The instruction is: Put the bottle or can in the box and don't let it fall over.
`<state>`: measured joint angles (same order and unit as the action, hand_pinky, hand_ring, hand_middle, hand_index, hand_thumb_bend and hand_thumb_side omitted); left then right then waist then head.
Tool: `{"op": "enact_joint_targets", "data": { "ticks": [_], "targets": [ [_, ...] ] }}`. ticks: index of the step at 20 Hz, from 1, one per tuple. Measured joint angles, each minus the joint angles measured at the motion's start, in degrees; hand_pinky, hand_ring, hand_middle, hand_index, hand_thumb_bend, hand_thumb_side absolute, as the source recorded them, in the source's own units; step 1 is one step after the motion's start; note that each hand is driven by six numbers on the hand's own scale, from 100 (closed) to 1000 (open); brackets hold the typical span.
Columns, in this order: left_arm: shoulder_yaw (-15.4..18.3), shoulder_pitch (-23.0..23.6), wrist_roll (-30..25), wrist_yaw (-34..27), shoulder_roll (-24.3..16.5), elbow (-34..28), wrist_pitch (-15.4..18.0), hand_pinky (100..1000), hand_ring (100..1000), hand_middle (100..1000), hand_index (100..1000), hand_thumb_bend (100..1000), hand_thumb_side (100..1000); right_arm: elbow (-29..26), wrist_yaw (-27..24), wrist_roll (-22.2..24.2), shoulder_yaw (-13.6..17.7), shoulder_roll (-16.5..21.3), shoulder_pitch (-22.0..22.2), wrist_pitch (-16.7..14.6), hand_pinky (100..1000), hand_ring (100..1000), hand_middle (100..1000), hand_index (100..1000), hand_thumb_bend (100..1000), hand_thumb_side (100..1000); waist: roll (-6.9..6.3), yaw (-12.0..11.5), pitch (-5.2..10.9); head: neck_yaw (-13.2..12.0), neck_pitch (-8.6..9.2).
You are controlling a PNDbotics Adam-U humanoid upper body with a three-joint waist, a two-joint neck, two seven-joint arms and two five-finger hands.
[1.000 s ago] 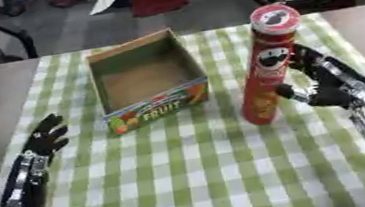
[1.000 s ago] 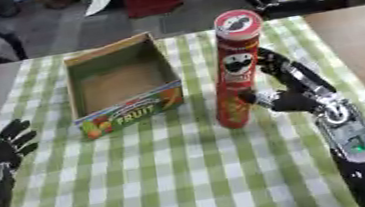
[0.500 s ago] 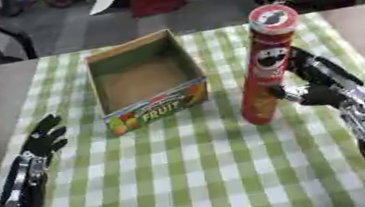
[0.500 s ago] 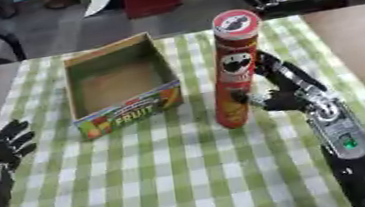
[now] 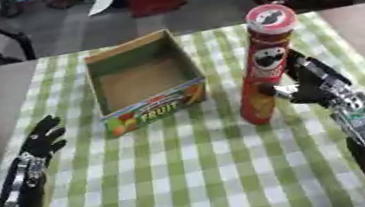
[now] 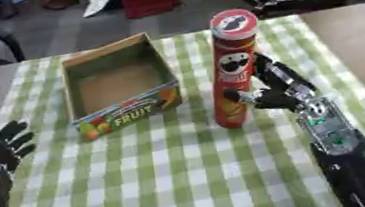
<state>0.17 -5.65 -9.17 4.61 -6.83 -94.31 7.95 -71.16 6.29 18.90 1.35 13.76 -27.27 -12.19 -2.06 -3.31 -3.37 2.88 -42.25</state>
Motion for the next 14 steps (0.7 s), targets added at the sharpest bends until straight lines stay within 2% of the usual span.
{"op": "enact_joint_targets", "data": {
  "ticks": [14],
  "targets": [
    [-0.02,0.00,-0.09,-0.01,0.02,0.00,0.05,892,897,898,969,600,899,1.10,0.03,-1.61,0.40,-2.25,-0.93,0.29,1000,1000,1000,1000,654,412,-0.06,-0.23,0.00,0.23,0.00]
  ]
}}
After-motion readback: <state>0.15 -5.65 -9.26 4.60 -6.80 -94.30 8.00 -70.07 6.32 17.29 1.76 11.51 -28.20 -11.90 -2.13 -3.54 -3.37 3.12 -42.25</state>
